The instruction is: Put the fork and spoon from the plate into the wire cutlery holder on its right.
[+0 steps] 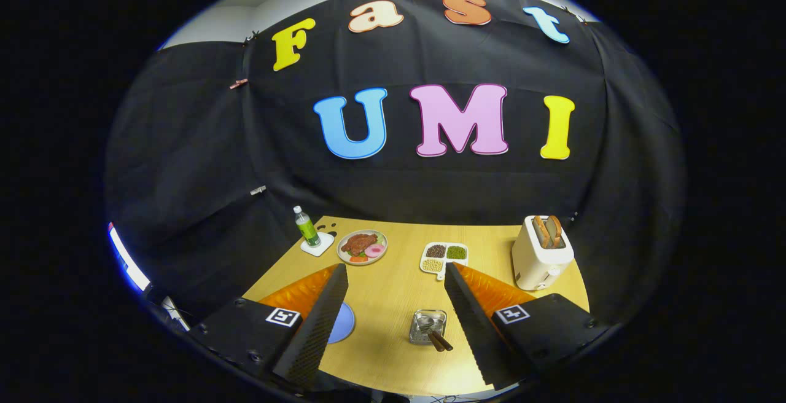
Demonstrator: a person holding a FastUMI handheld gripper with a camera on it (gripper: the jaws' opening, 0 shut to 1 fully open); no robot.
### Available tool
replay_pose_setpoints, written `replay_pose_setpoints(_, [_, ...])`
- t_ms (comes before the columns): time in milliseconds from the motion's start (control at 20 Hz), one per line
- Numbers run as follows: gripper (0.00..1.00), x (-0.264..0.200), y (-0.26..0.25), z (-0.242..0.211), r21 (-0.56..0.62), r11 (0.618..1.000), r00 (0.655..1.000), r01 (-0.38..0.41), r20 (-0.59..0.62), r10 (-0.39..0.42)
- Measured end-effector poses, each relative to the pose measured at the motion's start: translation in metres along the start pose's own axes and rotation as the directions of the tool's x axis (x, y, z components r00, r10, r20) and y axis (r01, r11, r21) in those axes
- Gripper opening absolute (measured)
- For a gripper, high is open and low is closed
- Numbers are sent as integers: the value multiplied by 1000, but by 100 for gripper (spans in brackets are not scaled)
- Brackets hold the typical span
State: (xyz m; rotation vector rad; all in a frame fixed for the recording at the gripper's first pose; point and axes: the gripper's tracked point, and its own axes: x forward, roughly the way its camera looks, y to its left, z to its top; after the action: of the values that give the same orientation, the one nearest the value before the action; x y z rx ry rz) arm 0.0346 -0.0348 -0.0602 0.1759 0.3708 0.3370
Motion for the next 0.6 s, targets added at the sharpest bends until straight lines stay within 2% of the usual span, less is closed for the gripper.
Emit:
replay_pose_setpoints(300, [98,-19,-9,14,-38,998,994,-45,101,49])
replay_pose_setpoints(600, [99,-31,-21,13,-36,997,987,-75,143,80])
